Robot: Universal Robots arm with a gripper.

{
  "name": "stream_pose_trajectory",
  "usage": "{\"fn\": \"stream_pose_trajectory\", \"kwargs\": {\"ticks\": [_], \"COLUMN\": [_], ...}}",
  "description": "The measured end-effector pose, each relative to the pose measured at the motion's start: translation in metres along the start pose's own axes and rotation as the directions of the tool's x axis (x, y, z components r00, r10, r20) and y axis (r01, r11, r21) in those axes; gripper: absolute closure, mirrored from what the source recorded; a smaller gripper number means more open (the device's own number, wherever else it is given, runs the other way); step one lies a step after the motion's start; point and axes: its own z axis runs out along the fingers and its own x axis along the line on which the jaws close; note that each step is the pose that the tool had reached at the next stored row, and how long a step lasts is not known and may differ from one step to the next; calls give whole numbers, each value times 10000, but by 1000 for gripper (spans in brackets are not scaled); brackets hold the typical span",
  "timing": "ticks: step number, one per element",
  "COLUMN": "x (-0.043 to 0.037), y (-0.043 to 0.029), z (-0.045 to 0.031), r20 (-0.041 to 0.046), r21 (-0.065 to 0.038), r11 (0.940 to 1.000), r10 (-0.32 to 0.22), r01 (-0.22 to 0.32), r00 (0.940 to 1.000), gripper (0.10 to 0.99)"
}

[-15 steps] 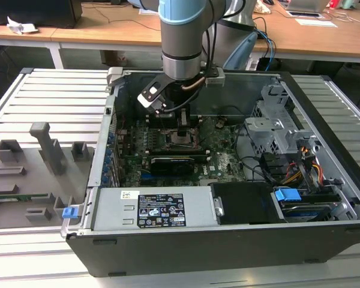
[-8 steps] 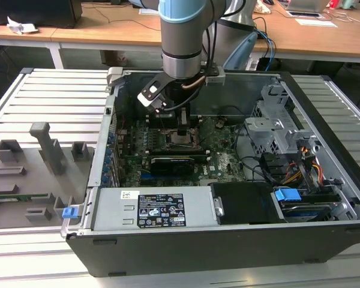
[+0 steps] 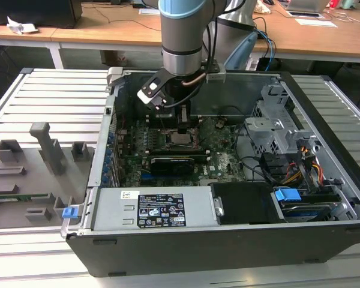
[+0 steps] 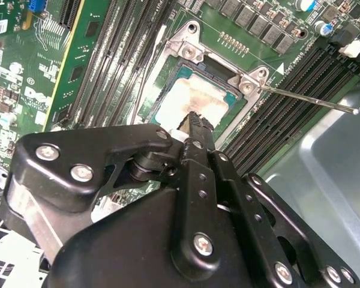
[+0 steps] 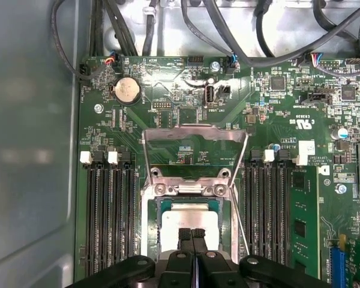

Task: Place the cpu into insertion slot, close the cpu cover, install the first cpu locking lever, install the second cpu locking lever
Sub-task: 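Close the cpu cover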

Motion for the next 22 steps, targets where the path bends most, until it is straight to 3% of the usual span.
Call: {"fn": "stream_pose_trajectory", "kwargs": {"ticks": [8, 12, 18, 22], "x": [1, 2, 3, -26], "y": [10, 21, 32, 33], "z": [-125, -266, -403, -429], "r20": [0, 0, 0, -1], "r21": [0, 0, 0, 0], "r11": [10000, 10000, 10000, 10000], "r10": [2, 2, 2, 2], "r01": [-2, -2, -2, -2], "r00": [10000, 10000, 10000, 10000], "gripper": [980, 980, 980, 980]}}
